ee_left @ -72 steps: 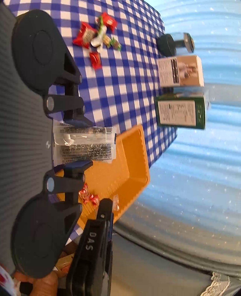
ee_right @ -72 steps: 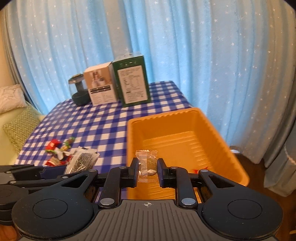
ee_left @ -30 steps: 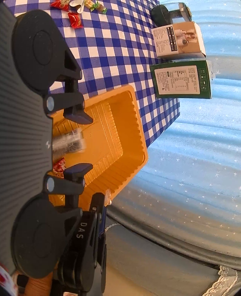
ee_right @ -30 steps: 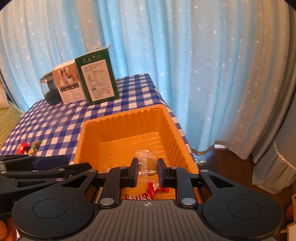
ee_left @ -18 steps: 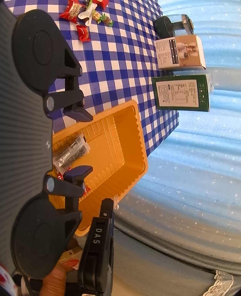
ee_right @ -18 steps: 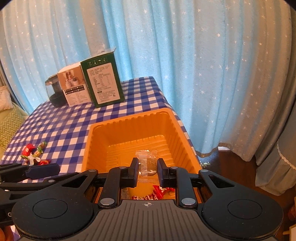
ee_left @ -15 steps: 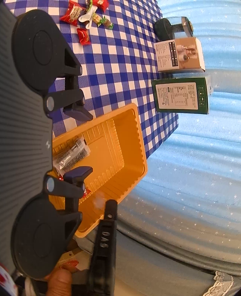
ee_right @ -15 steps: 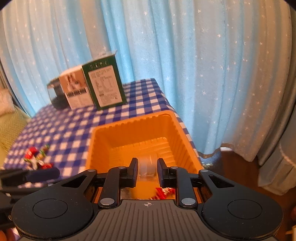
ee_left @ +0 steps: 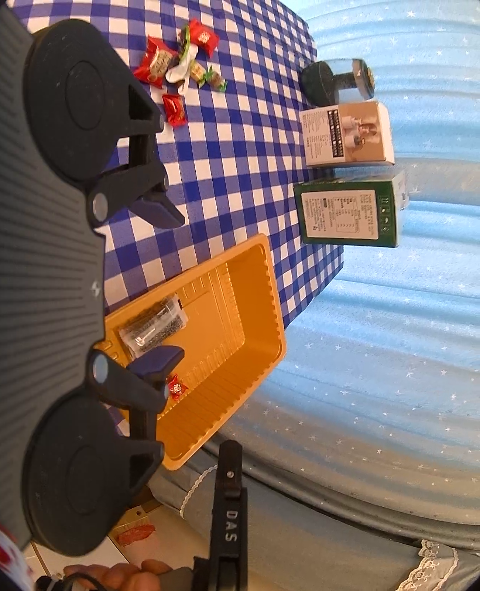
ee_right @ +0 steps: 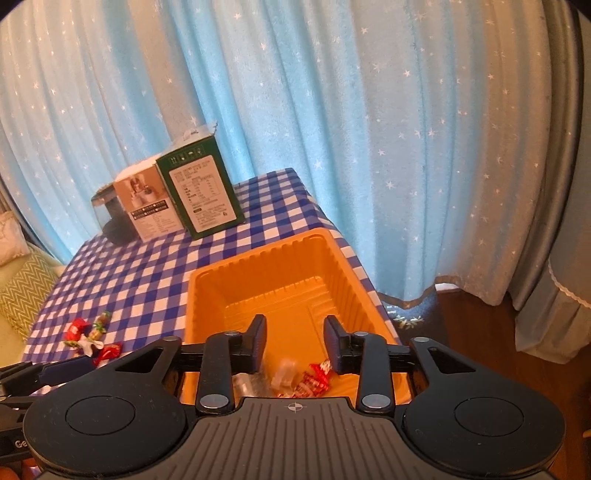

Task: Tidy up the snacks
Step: 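Move both tools back toward the remaining candies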

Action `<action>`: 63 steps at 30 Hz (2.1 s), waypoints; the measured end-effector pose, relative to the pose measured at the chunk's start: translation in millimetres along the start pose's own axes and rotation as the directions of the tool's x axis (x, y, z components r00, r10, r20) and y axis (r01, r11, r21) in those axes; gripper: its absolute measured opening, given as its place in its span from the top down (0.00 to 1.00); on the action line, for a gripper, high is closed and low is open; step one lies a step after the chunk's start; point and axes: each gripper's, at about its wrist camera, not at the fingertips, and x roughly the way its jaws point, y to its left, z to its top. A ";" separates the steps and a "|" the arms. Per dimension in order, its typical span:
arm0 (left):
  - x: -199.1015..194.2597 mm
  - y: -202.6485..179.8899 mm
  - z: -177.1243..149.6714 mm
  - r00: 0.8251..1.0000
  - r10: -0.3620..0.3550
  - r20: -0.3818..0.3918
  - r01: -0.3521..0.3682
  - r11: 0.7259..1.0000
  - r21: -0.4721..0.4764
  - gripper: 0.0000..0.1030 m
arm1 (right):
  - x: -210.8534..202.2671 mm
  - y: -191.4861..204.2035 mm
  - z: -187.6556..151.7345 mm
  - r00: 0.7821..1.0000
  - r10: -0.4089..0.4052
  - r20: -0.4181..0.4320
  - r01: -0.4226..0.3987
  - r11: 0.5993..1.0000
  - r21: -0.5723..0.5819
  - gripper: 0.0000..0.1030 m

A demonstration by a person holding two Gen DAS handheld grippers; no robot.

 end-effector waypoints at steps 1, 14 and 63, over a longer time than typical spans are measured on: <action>-6.0 1.0 -1.4 1.000 0.001 0.007 -0.001 1.000 -0.001 0.29 | -5.9 2.8 -1.3 1.000 0.003 0.005 -0.003 1.000 -0.003 0.60; -77.0 20.6 -15.2 0.998 0.017 0.057 -0.016 1.000 -0.015 0.20 | -59.9 57.4 -35.0 1.000 -0.009 0.011 0.010 0.997 -0.078 0.33; -92.6 174.1 -55.8 0.971 0.238 0.006 -0.235 0.962 -0.140 0.13 | 24.1 179.8 -76.5 0.982 0.158 -0.104 -0.177 0.961 -0.211 0.25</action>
